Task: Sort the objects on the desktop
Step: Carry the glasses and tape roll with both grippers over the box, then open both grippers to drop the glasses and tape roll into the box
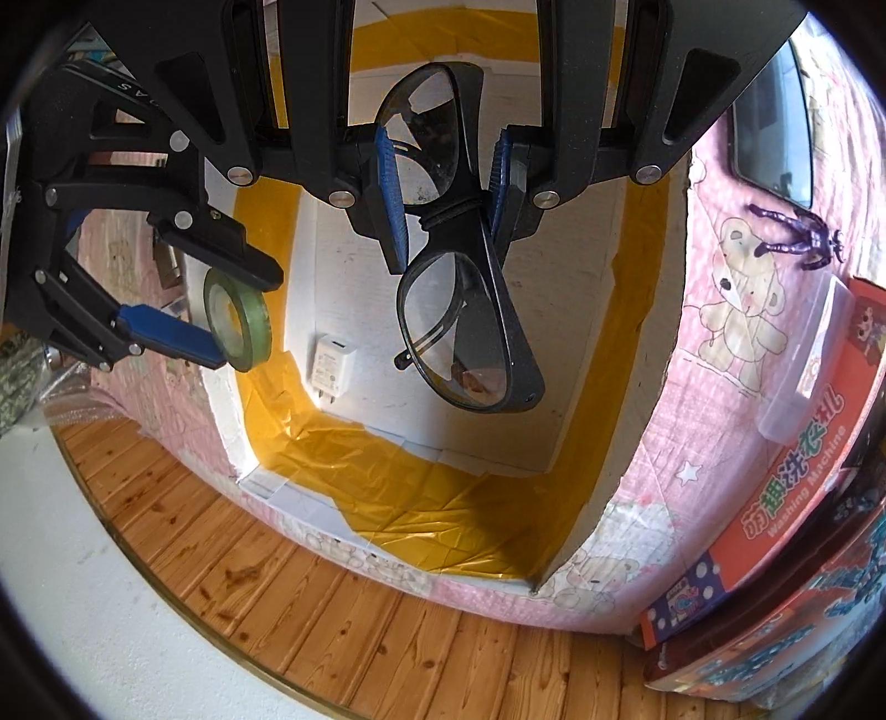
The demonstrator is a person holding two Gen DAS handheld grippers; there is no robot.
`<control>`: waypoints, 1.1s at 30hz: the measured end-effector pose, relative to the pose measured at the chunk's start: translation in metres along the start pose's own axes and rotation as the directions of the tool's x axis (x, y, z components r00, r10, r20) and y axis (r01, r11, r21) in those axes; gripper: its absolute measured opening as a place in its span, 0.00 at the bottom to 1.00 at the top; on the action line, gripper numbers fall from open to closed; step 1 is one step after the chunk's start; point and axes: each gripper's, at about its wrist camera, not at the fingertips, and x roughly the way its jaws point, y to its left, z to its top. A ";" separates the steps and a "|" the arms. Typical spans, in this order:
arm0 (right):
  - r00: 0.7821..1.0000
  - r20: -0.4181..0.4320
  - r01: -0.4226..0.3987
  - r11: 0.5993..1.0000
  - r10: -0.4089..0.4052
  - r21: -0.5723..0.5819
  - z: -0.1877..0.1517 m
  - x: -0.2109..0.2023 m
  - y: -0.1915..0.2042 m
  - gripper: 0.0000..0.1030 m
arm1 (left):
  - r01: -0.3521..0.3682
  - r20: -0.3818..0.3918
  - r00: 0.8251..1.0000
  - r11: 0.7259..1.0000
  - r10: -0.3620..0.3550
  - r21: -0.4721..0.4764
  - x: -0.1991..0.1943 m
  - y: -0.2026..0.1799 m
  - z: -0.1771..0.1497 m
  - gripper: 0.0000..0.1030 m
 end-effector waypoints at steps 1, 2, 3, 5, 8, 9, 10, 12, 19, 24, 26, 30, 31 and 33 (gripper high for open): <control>1.000 -0.013 0.003 1.000 -0.003 -0.013 0.003 0.005 -0.001 0.48 | -0.009 -0.011 1.000 1.000 0.009 0.004 0.003 0.000 0.001 0.26; 1.000 -0.024 0.011 1.000 -0.012 -0.027 0.005 0.010 -0.002 0.48 | -0.014 -0.024 1.000 1.000 0.015 0.006 0.007 0.001 0.003 0.26; 0.999 -0.038 0.014 0.999 -0.015 -0.040 0.008 0.016 -0.003 0.48 | -0.017 -0.037 0.999 1.000 0.018 0.010 0.011 0.001 0.004 0.26; 0.997 -0.065 0.023 0.998 -0.027 -0.065 0.012 0.027 -0.005 0.48 | -0.034 -0.060 0.998 0.999 0.035 0.017 0.018 0.002 0.007 0.26; 0.994 -0.107 0.029 0.996 -0.039 -0.087 0.020 0.043 -0.011 0.48 | -0.059 -0.091 0.994 0.998 0.061 0.032 0.028 0.002 0.011 0.26; 0.992 -0.121 0.032 0.995 -0.043 -0.095 0.023 0.049 -0.013 0.48 | -0.062 -0.103 0.993 0.998 0.065 0.034 0.031 0.001 0.012 0.26; 0.989 -0.137 0.033 0.994 -0.047 -0.104 0.025 0.054 -0.015 0.48 | -0.064 -0.115 0.991 0.997 0.068 0.035 0.034 0.002 0.012 0.26; 0.984 -0.173 0.032 0.993 -0.052 -0.117 0.029 0.065 -0.018 0.48 | -0.069 -0.141 0.987 0.997 0.073 0.037 0.041 0.003 0.014 0.26; 0.956 -0.281 0.041 0.988 -0.082 -0.150 0.040 0.102 -0.029 0.48 | -0.074 -0.216 0.973 0.997 0.075 0.015 0.062 0.014 0.022 0.26; 0.936 -0.336 0.041 0.983 -0.101 -0.180 0.048 0.119 -0.029 0.48 | -0.064 -0.241 0.968 0.998 0.066 0.013 0.062 0.013 0.023 0.24; 0.930 -0.353 0.042 0.981 -0.108 -0.189 0.049 0.124 -0.027 0.48 | -0.070 -0.245 0.967 0.997 0.070 0.007 0.062 0.015 0.022 0.21; 0.924 -0.372 0.028 0.985 -0.091 -0.172 0.051 0.129 -0.026 0.48 | -0.070 -0.244 0.967 0.997 0.070 0.010 0.059 0.016 0.022 0.20; 0.925 -0.370 0.028 0.987 -0.086 -0.160 0.053 0.128 -0.027 0.49 | -0.075 -0.241 0.968 0.997 0.075 0.010 0.057 0.016 0.022 0.20; 0.924 -0.374 0.026 0.990 -0.077 -0.139 0.054 0.127 -0.029 0.49 | -0.082 -0.234 0.969 0.996 0.084 0.018 0.054 0.015 0.022 0.21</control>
